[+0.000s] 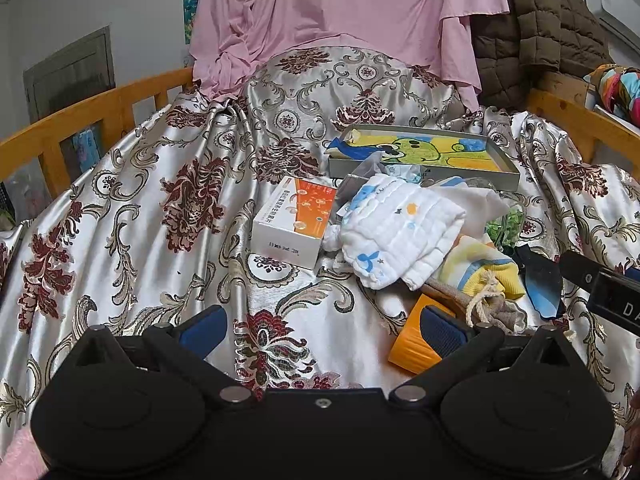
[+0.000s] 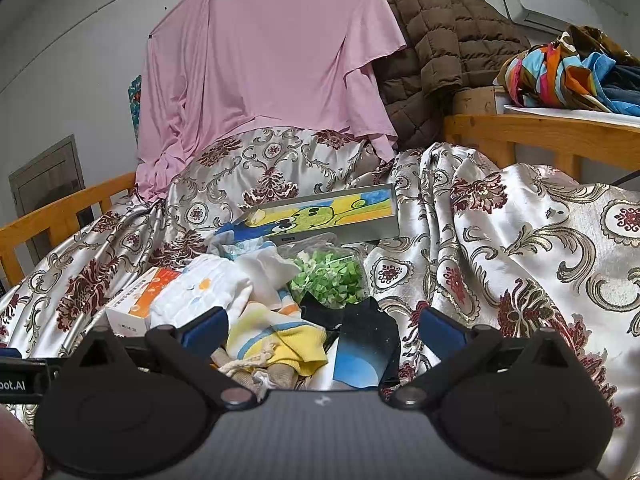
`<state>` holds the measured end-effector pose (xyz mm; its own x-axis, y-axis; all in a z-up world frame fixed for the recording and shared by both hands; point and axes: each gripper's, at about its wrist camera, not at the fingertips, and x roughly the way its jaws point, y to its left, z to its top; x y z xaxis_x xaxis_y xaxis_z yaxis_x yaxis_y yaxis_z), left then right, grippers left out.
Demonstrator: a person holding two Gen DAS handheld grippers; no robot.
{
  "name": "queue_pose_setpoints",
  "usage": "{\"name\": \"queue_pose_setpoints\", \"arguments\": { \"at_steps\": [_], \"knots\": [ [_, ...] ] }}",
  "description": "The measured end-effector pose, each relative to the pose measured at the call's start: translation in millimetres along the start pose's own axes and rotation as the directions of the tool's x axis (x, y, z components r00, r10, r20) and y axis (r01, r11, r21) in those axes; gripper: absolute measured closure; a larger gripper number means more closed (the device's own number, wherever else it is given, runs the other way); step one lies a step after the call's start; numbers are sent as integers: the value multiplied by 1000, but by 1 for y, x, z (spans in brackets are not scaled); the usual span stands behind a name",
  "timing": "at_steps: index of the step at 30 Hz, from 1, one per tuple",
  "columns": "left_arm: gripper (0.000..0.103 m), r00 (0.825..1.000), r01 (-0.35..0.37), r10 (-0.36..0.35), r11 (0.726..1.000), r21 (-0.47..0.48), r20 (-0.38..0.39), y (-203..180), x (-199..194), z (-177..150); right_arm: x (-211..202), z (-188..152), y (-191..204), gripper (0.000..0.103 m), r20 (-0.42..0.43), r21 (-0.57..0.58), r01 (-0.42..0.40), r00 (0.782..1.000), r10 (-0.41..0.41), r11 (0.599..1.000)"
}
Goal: Organize soft objects
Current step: 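Grasp the orange plastic cup with the left gripper while the right gripper grasps the beige rope-tied bag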
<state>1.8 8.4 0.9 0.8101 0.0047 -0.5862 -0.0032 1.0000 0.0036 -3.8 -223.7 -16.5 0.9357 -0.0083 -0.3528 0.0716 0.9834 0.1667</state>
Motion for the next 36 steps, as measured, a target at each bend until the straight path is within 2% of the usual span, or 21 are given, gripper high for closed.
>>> {"name": "queue_pose_setpoints", "arguments": {
  "at_steps": [4, 9, 11, 12, 17, 19, 23, 25, 28, 31, 33, 36],
  "knots": [
    [1, 1000, 3, -4, 1000, 4, 4, 4, 1, 1, 0, -4, 2, 0, 2, 1, 6, 1000, -6, 1000],
    [1, 999, 37, -37, 999, 12, -16, 2, 12, 3, 17, 8, -5, 0, -41, 38, -31, 999, 32, 999],
    [1, 998, 59, -59, 998, 22, -32, 1, 18, 4, 27, 16, -7, 0, -62, -7, -64, 996, 64, 998],
    [1, 997, 71, -70, 997, 26, -41, -1, 21, 4, 32, 19, -6, 0, -78, -66, -96, 993, 91, 993],
    [2, 983, 149, -145, 989, 23, -116, -6, 39, 2, 51, 26, -2, 0, -155, -205, -204, 972, 174, 957],
    [3, 971, 179, -178, 984, -3, -159, -7, 47, 1, 56, 24, 2, 0, -173, -243, -259, 960, 221, 935],
    [4, 943, 236, -253, 966, -103, -216, -2, 59, -2, 64, 19, 6, 0, -238, -286, -326, 935, 263, 901],
    [4, 931, 251, -281, 956, -152, -234, -1, 64, -4, 64, 13, 11, 1, -279, -320, -349, 923, 265, 881],
    [6, 903, 276, -336, 931, -238, -268, 3, 75, -5, 63, 3, 21, 2, -329, -398, -364, 914, 240, 842],
    [7, 876, 284, -384, 901, -329, -294, 7, 87, -5, 64, -6, 28, 9, -363, -430, -384, 902, 234, 817],
    [8, 860, 293, -416, 876, -382, -295, 8, 94, -5, 67, -10, 31, 16, -387, -424, -404, 890, 241, 811],
    [13, 839, 304, -454, 849, -433, -301, 8, 103, -7, 68, -14, 36, 22, -407, -415, -428, 877, 257, 803]
  ]
}}
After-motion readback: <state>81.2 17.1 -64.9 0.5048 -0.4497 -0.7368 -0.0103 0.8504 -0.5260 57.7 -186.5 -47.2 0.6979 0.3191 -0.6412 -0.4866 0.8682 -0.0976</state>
